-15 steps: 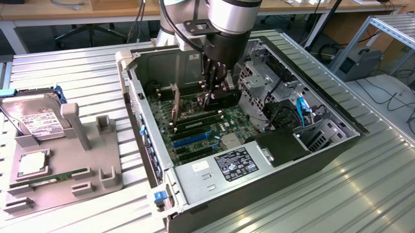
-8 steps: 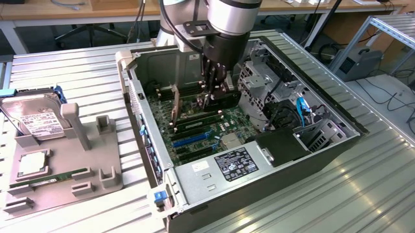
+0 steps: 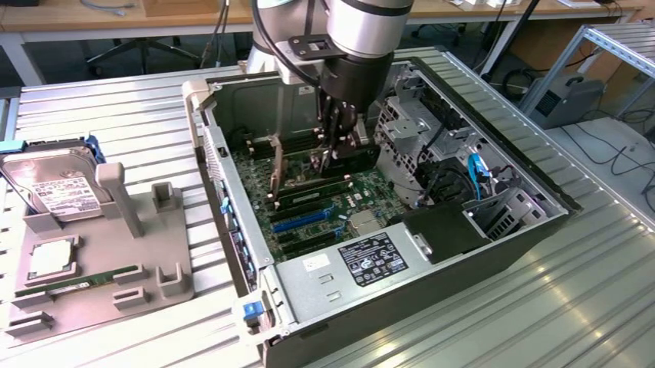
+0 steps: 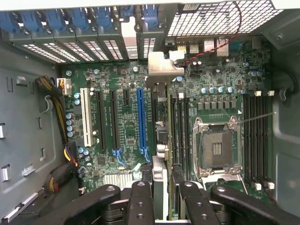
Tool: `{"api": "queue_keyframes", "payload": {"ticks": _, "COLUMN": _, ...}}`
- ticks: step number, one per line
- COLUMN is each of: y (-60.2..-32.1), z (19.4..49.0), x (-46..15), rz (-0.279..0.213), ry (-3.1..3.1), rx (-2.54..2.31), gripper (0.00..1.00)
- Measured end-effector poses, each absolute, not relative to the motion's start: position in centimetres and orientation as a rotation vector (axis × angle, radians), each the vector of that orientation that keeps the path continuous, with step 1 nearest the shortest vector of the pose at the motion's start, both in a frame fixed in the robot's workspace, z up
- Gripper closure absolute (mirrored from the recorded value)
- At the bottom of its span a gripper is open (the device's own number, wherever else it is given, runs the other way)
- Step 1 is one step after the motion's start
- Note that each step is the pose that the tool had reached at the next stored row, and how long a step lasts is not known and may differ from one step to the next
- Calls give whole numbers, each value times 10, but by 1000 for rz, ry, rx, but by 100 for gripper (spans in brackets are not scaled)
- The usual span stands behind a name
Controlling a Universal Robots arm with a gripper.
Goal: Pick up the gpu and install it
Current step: 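Insert the gpu into the slot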
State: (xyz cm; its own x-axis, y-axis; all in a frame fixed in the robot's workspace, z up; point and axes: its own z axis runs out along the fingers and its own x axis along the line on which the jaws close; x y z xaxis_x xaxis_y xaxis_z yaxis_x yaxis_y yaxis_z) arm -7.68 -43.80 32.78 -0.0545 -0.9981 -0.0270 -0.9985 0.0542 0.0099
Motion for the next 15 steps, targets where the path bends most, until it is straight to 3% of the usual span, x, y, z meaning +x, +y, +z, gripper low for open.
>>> {"api": "queue_keyframes", "payload": {"ticks": 15, "y": -438, "z": 325, "x": -78, "rz": 40, "ry": 2272, "rx": -2151, "gripper": 73}}
